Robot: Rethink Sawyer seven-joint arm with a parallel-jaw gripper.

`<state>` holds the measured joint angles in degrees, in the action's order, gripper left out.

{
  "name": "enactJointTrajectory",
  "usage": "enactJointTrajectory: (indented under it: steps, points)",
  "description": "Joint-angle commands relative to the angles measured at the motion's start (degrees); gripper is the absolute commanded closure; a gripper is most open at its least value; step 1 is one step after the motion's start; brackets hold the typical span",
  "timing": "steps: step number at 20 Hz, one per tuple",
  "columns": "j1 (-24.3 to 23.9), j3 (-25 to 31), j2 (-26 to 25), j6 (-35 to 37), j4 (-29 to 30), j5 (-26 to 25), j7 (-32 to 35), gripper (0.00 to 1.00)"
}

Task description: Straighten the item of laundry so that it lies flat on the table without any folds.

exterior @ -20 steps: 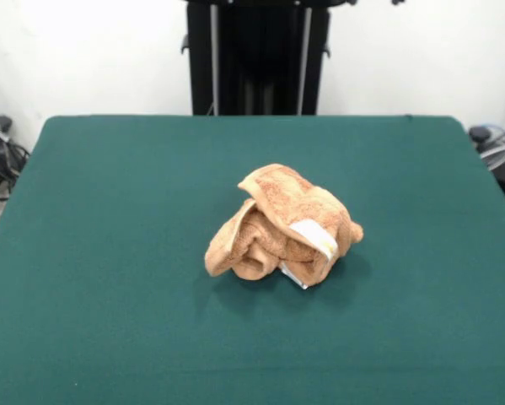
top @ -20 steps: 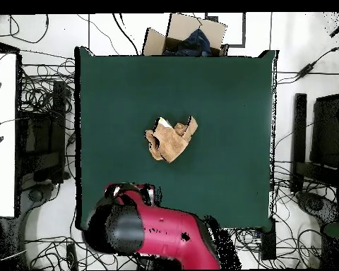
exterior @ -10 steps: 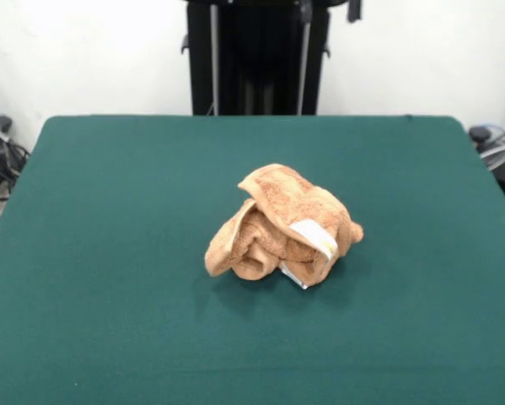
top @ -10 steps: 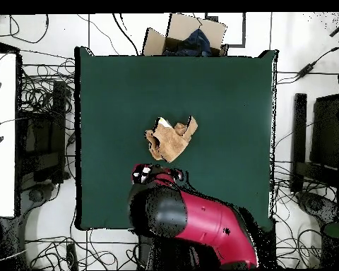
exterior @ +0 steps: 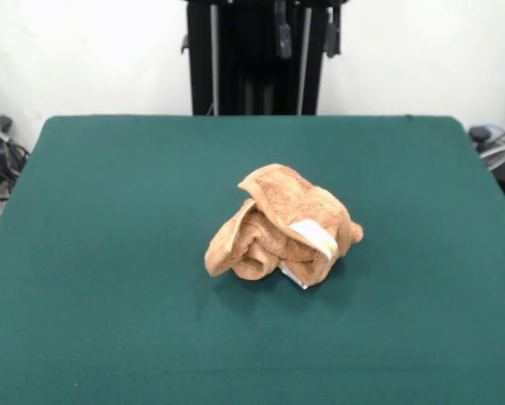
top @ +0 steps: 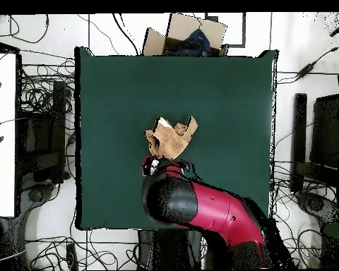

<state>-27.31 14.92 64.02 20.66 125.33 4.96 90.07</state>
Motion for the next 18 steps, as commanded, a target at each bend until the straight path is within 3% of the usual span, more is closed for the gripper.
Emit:
enactJointTrajectory:
  steps: [1,11,18]
  points:
    - [-1.08,6.32,-7.42,0.5,-1.19,-4.36,-0.79,0.0]
    - [-1.39,6.26,-14.09,5.86,-12.83,-6.49,-1.75,0.0]
    - [-0.98,5.33,-15.61,10.13,-18.28,-6.69,-0.52,0.0]
